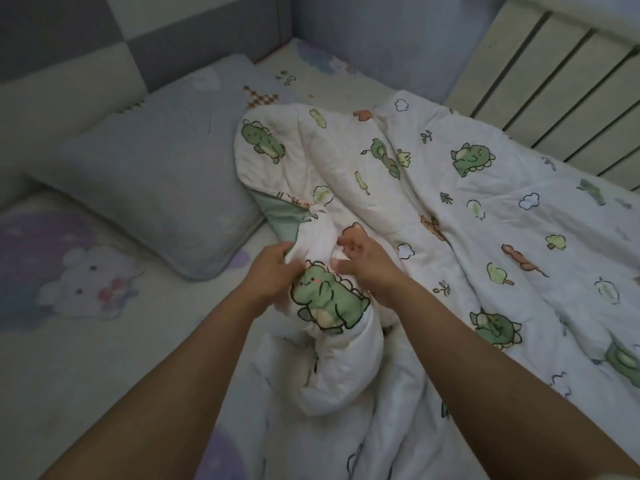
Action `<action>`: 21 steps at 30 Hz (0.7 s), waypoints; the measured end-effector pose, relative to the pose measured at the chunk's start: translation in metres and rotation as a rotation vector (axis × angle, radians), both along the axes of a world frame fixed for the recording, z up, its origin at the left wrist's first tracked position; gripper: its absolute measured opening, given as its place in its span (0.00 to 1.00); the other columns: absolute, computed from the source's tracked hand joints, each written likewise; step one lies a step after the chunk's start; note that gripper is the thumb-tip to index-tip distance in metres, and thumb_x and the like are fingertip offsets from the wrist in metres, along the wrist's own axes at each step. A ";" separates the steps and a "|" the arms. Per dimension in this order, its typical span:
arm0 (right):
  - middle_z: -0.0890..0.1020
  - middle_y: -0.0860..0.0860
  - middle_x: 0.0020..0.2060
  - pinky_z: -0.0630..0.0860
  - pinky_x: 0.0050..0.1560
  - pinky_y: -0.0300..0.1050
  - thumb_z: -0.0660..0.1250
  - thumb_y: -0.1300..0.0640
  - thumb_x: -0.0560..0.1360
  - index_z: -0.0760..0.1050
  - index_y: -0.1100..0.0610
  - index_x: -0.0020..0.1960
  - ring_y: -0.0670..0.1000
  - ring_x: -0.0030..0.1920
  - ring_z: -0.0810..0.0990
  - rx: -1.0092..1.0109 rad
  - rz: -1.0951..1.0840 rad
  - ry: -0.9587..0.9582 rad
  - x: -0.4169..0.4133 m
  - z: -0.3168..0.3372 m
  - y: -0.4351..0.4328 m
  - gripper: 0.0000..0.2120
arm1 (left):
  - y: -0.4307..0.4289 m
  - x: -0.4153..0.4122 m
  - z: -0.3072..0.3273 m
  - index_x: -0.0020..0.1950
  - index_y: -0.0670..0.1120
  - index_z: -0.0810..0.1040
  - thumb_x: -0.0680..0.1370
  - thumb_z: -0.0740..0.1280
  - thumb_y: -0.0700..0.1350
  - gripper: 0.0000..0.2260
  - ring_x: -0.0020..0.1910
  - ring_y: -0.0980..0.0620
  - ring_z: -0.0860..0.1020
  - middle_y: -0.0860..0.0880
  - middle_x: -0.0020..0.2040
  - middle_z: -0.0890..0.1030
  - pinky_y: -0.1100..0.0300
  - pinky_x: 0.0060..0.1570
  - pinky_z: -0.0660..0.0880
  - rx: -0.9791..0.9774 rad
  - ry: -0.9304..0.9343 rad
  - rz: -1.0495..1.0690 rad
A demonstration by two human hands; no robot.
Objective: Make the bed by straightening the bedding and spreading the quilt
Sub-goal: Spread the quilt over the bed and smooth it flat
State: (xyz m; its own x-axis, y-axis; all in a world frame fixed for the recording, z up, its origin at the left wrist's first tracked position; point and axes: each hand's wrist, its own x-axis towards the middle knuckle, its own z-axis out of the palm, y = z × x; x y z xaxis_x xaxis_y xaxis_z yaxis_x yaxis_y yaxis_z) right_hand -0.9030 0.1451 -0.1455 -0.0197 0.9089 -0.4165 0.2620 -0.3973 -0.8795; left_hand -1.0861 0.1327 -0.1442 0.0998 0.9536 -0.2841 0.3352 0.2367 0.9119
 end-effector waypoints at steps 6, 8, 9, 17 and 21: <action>0.77 0.54 0.40 0.76 0.44 0.43 0.71 0.64 0.73 0.68 0.56 0.68 0.50 0.40 0.78 0.048 0.154 -0.013 -0.099 0.019 -0.015 0.25 | -0.027 -0.102 0.026 0.56 0.43 0.80 0.76 0.65 0.35 0.11 0.46 0.51 0.76 0.46 0.48 0.80 0.60 0.42 0.71 0.117 0.125 0.097; 0.73 0.51 0.34 0.71 0.37 0.38 0.67 0.62 0.75 0.61 0.51 0.73 0.49 0.34 0.73 0.144 0.253 -0.101 -0.130 0.026 -0.015 0.30 | -0.034 -0.136 0.033 0.55 0.42 0.81 0.75 0.64 0.35 0.11 0.46 0.50 0.77 0.44 0.49 0.82 0.58 0.46 0.73 0.136 0.145 0.108; 0.73 0.51 0.32 0.70 0.35 0.37 0.65 0.62 0.76 0.56 0.48 0.76 0.49 0.32 0.72 0.197 0.312 -0.140 -0.152 0.030 -0.016 0.32 | -0.041 -0.160 0.037 0.56 0.43 0.81 0.76 0.64 0.35 0.12 0.47 0.50 0.79 0.44 0.50 0.83 0.57 0.48 0.74 0.145 0.153 0.111; 0.81 0.59 0.37 0.75 0.30 0.42 0.61 0.64 0.78 0.75 0.55 0.47 0.51 0.29 0.78 0.260 0.689 -0.571 -0.254 0.057 -0.005 0.07 | -0.071 -0.262 0.065 0.58 0.46 0.80 0.76 0.69 0.40 0.11 0.46 0.53 0.80 0.45 0.51 0.83 0.58 0.51 0.76 0.158 0.048 0.136; 0.78 0.56 0.29 0.73 0.28 0.40 0.57 0.69 0.75 0.73 0.58 0.41 0.51 0.27 0.79 0.436 0.341 -0.427 -0.280 0.067 0.006 0.10 | -0.082 -0.297 0.071 0.48 0.48 0.84 0.65 0.78 0.54 0.16 0.41 0.50 0.83 0.48 0.42 0.85 0.55 0.45 0.79 -0.079 0.165 -0.039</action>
State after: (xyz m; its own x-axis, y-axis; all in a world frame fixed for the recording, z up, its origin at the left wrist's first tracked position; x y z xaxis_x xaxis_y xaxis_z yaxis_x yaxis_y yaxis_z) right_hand -1.1830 0.1510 -0.0781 -0.2492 0.9672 -0.0500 0.6676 0.1341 -0.7323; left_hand -1.3830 0.0510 -0.0731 0.0820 0.9242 -0.3731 0.4886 0.2890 0.8232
